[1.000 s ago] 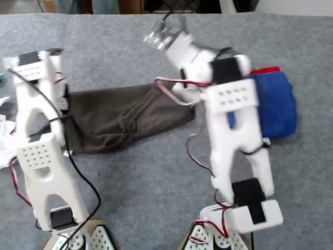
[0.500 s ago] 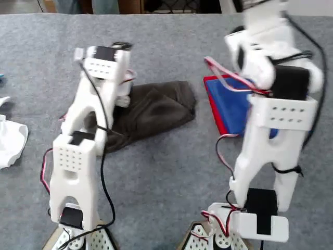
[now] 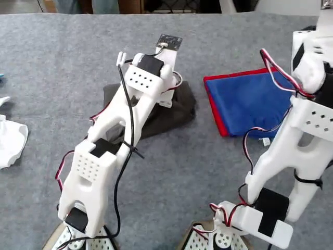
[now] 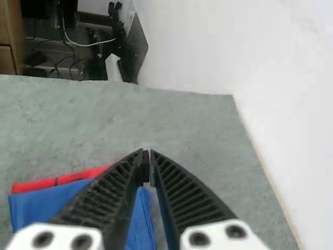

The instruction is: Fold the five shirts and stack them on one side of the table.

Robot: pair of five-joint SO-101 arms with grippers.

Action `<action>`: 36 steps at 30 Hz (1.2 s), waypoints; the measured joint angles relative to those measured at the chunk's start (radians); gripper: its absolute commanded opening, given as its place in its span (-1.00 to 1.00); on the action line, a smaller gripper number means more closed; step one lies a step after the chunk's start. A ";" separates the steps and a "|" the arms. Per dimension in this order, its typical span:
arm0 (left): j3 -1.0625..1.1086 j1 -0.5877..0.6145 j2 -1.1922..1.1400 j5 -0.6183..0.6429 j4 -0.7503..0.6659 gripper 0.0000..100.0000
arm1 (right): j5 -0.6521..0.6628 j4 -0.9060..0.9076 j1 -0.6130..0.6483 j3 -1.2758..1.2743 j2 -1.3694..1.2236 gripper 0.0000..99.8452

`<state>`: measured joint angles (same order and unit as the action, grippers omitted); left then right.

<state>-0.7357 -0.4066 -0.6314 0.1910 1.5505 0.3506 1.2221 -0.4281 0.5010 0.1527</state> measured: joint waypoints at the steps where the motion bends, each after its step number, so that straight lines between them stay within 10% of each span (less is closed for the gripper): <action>1: -0.005 -0.002 0.000 0.002 -0.002 -0.94 | 0.000 -0.005 -0.002 0.000 0.000 -0.97; 36: -0.094 -0.106 -0.044 0.235 -0.147 -0.94 | 0.000 -0.012 0.061 -0.034 0.000 -0.97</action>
<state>-0.8293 -0.5125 -0.6759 0.4258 1.4032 0.3506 1.2098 -0.3667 0.4672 0.1527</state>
